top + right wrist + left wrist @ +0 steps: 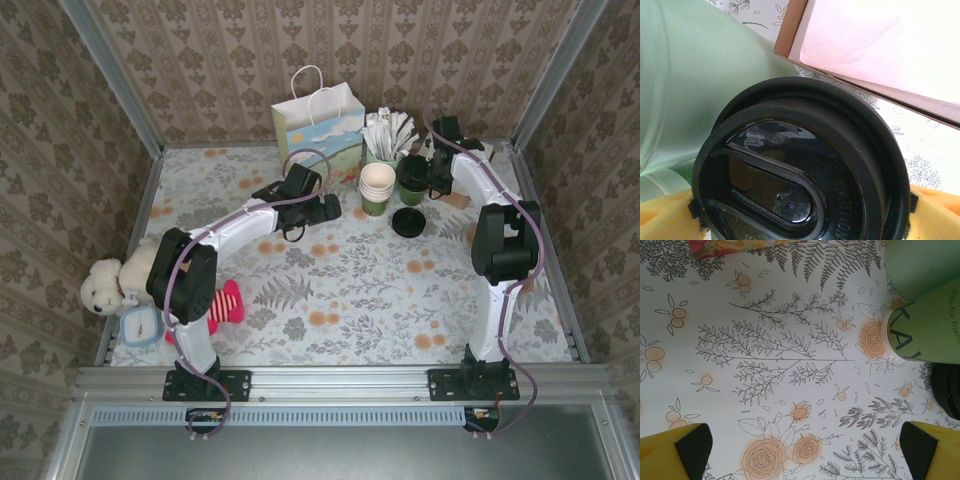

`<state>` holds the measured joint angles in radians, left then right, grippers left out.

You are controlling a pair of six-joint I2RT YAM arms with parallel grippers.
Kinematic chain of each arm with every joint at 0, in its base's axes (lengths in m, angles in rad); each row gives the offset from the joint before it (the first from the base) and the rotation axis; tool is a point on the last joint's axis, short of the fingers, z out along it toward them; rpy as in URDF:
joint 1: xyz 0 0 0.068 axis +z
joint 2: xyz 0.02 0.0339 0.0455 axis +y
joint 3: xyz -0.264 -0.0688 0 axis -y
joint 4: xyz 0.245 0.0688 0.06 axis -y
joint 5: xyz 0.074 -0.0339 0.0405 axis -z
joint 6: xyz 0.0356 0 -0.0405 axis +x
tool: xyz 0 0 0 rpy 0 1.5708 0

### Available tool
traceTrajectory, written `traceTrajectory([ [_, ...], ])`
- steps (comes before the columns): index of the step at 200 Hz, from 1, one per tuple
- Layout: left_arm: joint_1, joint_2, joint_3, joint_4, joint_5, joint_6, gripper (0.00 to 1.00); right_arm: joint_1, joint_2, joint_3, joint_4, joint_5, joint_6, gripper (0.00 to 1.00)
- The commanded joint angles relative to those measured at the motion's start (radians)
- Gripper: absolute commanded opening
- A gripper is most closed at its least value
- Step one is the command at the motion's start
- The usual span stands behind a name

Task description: Pack the takeout coffee

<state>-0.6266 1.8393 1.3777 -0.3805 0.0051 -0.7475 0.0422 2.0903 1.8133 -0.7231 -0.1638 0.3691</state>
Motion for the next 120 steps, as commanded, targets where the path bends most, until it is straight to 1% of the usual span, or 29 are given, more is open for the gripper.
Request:
traceTrajectory([
  [1, 0.008, -0.010, 0.014, -0.008, 0.010, 0.018, 1.00, 0.004, -0.018, 0.025, -0.024, 0.027, -0.001, 0.94],
  [72, 0.014, -0.006, 0.019, -0.005, 0.023, 0.017, 1.00, 0.004, -0.051, 0.027, -0.003, 0.036, 0.004, 0.97],
  [79, 0.014, -0.006, 0.018, -0.006, 0.023, 0.017, 1.00, 0.004, -0.055, 0.027, 0.000, 0.038, 0.004, 0.97],
  [83, 0.015, -0.007, 0.017, -0.004, 0.024, 0.015, 1.00, 0.004, -0.055, 0.026, 0.001, 0.039, 0.005, 1.00],
  [120, 0.015, -0.006, 0.017, 0.000, 0.028, 0.010, 1.00, 0.003, -0.067, 0.026, 0.005, 0.048, 0.000, 1.00],
])
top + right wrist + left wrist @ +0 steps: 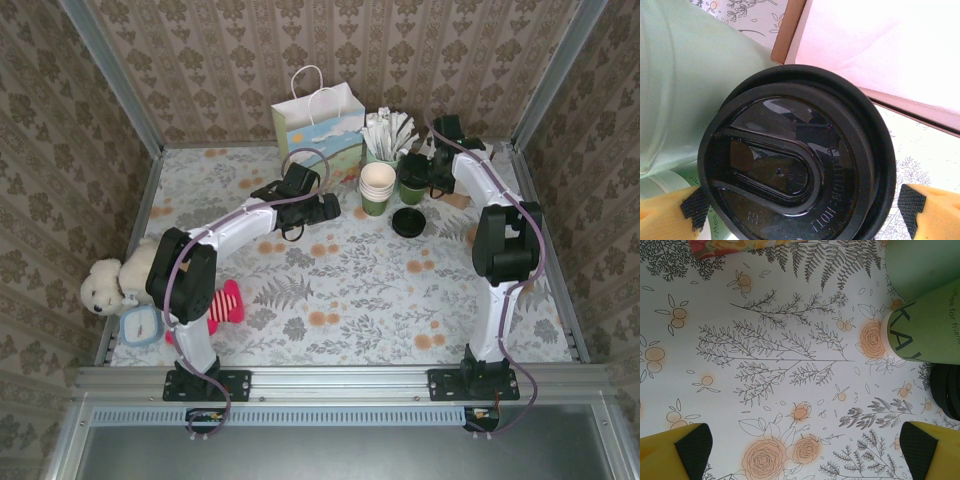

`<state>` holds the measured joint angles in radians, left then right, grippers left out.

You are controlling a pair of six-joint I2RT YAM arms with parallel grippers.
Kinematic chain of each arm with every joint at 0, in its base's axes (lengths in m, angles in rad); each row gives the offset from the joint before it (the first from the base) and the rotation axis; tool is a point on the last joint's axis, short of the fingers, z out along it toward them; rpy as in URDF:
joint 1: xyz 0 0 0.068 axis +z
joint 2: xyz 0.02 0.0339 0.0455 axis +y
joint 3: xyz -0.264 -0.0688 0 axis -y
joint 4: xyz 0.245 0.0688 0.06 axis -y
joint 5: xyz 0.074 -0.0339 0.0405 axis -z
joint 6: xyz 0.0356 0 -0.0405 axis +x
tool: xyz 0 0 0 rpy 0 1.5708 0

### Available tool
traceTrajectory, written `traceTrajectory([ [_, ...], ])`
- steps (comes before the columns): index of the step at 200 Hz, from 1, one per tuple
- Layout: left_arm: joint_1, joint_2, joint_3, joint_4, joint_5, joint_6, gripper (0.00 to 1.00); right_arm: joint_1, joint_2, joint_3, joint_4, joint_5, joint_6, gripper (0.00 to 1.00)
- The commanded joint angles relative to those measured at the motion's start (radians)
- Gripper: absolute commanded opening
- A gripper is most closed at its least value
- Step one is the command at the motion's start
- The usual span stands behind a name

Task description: Pack the takeout coffee

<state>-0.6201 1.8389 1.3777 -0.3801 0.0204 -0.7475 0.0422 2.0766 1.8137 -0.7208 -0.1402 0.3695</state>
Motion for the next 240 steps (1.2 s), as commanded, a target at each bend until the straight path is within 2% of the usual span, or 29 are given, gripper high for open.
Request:
traceTrajectory([
  [1, 0.008, -0.006, 0.017, 0.001, 0.013, 0.010, 1.00, 0.003, -0.054, 0.026, 0.003, 0.024, 0.000, 1.00],
  [30, 0.011, -0.029, 0.007, 0.016, 0.018, 0.009, 1.00, 0.002, -0.093, 0.002, 0.005, 0.033, -0.002, 1.00],
  [43, 0.003, -0.083, -0.030, 0.074, -0.011, 0.026, 1.00, 0.004, -0.137, -0.031, 0.019, 0.047, -0.003, 1.00],
  [60, -0.003, -0.175, -0.082, 0.141, -0.071, 0.057, 1.00, 0.004, -0.243, -0.143, 0.118, 0.066, -0.003, 1.00],
  [77, 0.018, -0.236, -0.078, 0.123, -0.112, 0.061, 1.00, 0.004, -0.365, -0.264, 0.233, 0.103, 0.004, 1.00],
  [113, 0.104, -0.287, 0.010, 0.092, -0.039, 0.053, 1.00, 0.004, -0.595, -0.477, 0.391, 0.205, 0.021, 1.00],
  [137, 0.157, -0.257, 0.154, -0.001, -0.044, 0.043, 1.00, 0.003, -0.744, -0.618, 0.498, 0.301, 0.029, 1.00],
  [147, 0.195, -0.217, 0.246, -0.069, -0.060, 0.050, 0.99, 0.004, -0.786, -0.662, 0.519, 0.338, 0.032, 1.00],
  [170, 0.214, -0.092, 0.481, -0.255, -0.113, 0.084, 0.94, 0.002, -0.857, -0.714, 0.515, 0.378, 0.029, 1.00],
  [195, 0.223, 0.033, 0.682, -0.380, -0.158, 0.102, 0.91, -0.005, -0.889, -0.704, 0.451, 0.331, -0.004, 1.00],
  [215, 0.229, 0.131, 0.817, -0.425, -0.138, 0.131, 0.87, -0.005, -0.893, -0.682, 0.412, 0.280, -0.035, 1.00],
  [240, 0.231, 0.267, 1.025, -0.503, -0.121, 0.174, 0.82, -0.005, -0.903, -0.677, 0.395, 0.277, -0.032, 1.00],
])
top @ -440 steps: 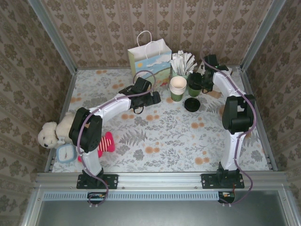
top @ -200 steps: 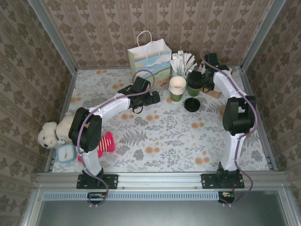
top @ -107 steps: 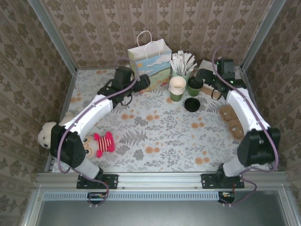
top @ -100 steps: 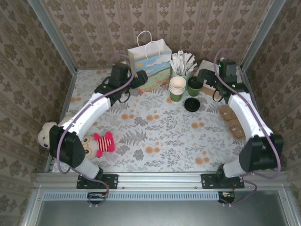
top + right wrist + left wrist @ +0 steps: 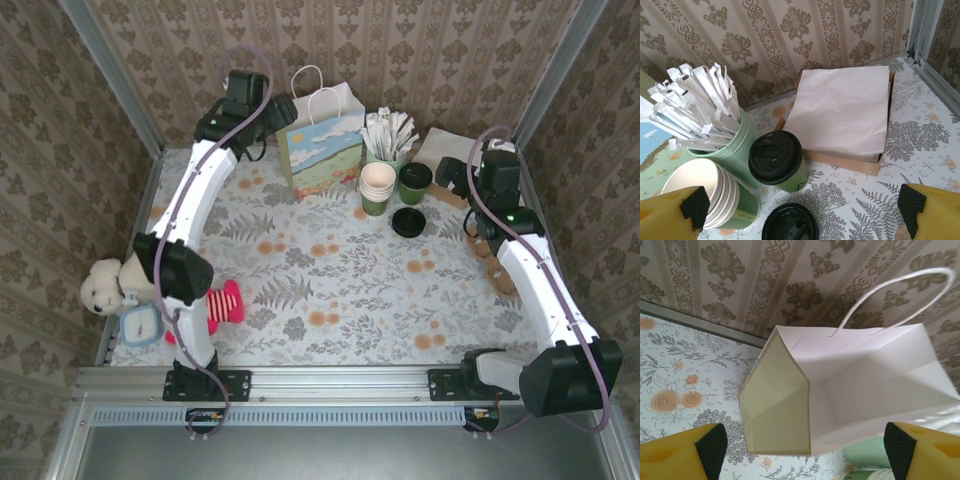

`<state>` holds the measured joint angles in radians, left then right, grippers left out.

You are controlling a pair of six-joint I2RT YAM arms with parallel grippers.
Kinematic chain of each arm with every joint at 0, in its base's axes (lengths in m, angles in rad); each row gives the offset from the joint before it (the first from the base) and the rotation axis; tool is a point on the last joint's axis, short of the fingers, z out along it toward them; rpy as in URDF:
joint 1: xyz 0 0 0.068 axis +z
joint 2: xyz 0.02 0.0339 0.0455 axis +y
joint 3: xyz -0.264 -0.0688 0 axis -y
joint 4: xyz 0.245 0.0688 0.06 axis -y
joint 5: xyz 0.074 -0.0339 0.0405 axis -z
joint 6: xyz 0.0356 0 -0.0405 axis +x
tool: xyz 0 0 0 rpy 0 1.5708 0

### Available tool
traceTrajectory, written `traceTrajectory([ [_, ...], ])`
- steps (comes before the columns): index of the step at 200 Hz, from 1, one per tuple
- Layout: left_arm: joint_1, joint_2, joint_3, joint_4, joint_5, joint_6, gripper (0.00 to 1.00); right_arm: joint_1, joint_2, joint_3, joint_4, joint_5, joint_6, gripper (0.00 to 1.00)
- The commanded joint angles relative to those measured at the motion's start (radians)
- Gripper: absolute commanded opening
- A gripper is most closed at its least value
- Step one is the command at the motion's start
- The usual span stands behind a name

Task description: Pack the takeout coffee

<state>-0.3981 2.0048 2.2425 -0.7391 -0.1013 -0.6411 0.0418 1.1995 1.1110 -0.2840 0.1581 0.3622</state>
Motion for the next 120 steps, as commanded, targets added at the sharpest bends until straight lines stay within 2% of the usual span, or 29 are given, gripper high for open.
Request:
traceTrajectory([
  [1, 0.009, 0.106, 0.168, -0.150, -0.001, 0.069, 0.82, -0.005, -0.027, 0.025, -0.042, -0.022, -0.025, 1.00],
  [31, 0.019, 0.239, 0.341, -0.218, -0.014, 0.090, 0.76, -0.005, -0.052, -0.001, -0.023, -0.014, -0.008, 1.00],
  [64, 0.028, 0.278, 0.360, -0.178, 0.034, 0.093, 0.67, -0.005, -0.063, -0.018, -0.023, -0.010, -0.006, 1.00],
  [90, 0.029, 0.291, 0.359, -0.171, 0.049, 0.103, 0.53, -0.005, -0.063, -0.021, -0.032, -0.012, -0.004, 1.00],
  [106, 0.034, 0.290, 0.359, -0.176, 0.045, 0.107, 0.38, -0.005, -0.064, -0.024, -0.034, -0.014, -0.001, 1.00],
  [120, 0.035, 0.281, 0.358, -0.180, 0.027, 0.121, 0.29, -0.005, -0.065, -0.026, -0.032, -0.017, 0.002, 1.00],
])
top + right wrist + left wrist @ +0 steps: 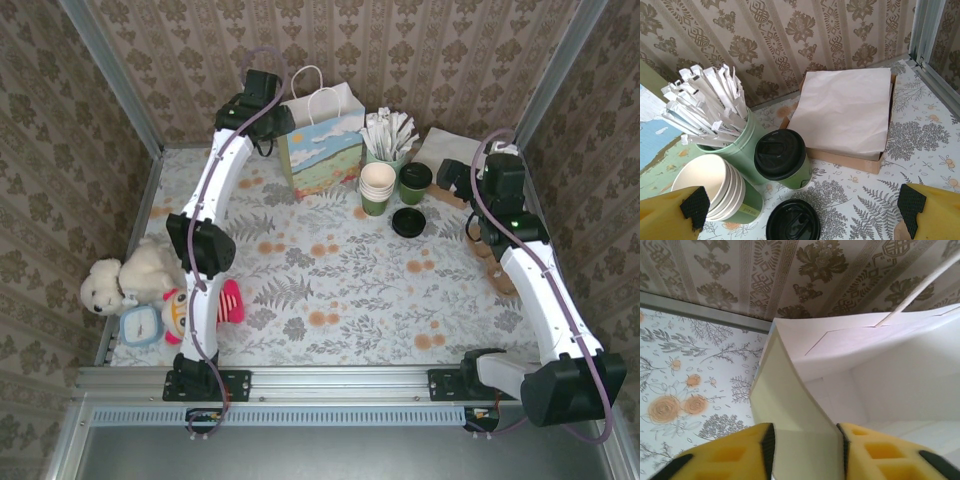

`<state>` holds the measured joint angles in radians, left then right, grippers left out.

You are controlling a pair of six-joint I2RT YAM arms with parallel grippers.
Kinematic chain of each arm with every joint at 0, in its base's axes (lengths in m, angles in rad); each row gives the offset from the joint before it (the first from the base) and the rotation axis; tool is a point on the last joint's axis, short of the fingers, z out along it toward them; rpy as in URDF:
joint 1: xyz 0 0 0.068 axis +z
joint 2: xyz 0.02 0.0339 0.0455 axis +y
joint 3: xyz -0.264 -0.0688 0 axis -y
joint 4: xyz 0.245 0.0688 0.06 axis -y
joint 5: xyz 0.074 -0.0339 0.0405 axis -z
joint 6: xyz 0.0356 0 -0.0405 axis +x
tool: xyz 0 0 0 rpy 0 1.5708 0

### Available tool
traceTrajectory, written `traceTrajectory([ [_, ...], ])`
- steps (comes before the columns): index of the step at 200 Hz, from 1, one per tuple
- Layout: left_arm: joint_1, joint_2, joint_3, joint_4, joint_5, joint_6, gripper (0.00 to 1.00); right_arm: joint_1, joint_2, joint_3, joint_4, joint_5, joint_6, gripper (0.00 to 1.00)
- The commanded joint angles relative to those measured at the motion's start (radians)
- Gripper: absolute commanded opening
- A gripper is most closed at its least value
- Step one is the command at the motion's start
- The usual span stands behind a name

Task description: Pack the takeout coffee

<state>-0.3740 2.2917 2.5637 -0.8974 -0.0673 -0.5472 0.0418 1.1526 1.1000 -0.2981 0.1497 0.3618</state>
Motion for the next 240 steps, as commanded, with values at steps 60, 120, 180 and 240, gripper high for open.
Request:
traceTrajectory([
  [60, 0.014, -0.155, -0.121, 0.016, -0.073, 0.092, 0.06, -0.005, -0.011, -0.027, -0.013, 0.015, 0.045, 1.00],
  [120, 0.014, -0.375, -0.400, 0.100, 0.024, 0.114, 0.00, 0.027, 0.025, 0.053, -0.073, -0.183, 0.008, 1.00],
  [180, -0.001, -0.587, -0.664, 0.113, 0.209, 0.186, 0.00, 0.129, 0.105, 0.173, -0.163, -0.265, -0.054, 1.00],
  [240, -0.076, -0.693, -0.804, 0.102, 0.319, 0.223, 0.00, 0.232, 0.188, 0.339, -0.354, -0.384, -0.173, 1.00],
])
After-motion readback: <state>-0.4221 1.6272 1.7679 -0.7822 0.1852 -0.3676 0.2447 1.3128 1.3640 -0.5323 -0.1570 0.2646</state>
